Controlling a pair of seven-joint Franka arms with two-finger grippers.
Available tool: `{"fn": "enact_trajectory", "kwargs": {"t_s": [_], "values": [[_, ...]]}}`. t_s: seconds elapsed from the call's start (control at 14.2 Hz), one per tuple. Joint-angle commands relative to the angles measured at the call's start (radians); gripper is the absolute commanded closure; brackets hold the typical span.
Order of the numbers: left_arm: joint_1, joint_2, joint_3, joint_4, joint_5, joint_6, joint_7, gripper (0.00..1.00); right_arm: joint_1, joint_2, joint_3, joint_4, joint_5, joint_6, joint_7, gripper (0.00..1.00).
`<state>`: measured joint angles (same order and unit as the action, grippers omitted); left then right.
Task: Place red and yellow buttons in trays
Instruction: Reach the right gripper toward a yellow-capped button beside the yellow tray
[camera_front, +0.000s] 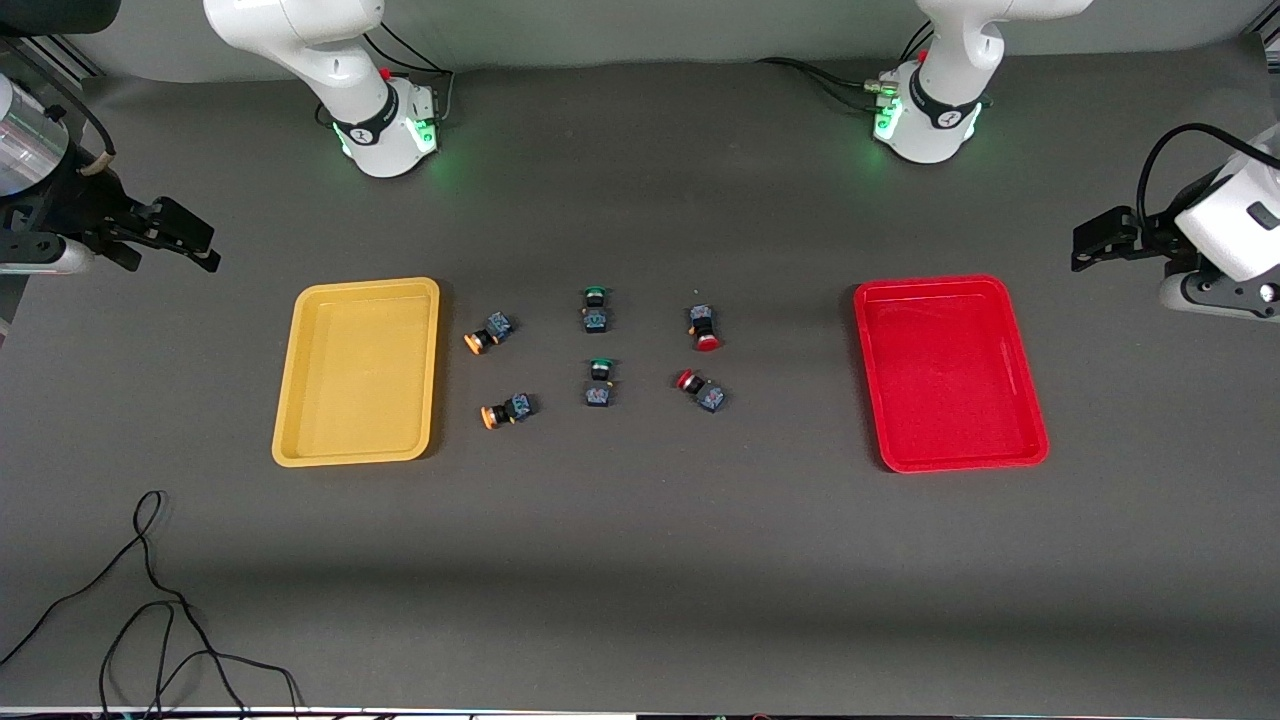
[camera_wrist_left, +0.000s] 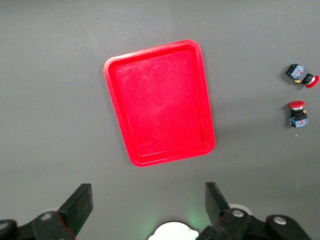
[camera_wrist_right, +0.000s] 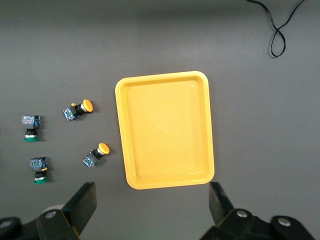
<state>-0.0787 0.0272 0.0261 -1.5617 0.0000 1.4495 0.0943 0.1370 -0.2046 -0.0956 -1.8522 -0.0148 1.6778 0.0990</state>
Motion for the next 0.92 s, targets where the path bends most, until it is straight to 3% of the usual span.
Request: {"fn": "enact_trajectory", "kwargs": {"t_s": [0.0, 0.35, 0.71, 0.85], "values": [[-0.015, -0.007, 0.017, -0.006, 0.020, 0.006, 0.004, 0.00, 0.004, 0.019, 0.016, 0.030, -0.020, -0.033, -0.018, 0.00], [-0.013, -0.007, 0.017, -0.006, 0.021, 0.003, 0.009, 0.00, 0.009, 0.059, 0.013, 0.022, -0.010, -0.044, -0.010, 0.00], [-0.013, -0.001, 0.015, -0.005, 0.020, 0.005, 0.009, 0.00, 0.062, 0.140, 0.022, -0.025, 0.042, 0.025, 0.264, 0.00], [-0.016, 0.010, 0.015, -0.006, 0.021, 0.000, -0.002, 0.00, 0.073, 0.163, 0.060, -0.068, 0.041, 0.080, 0.434, 0.00]]}}
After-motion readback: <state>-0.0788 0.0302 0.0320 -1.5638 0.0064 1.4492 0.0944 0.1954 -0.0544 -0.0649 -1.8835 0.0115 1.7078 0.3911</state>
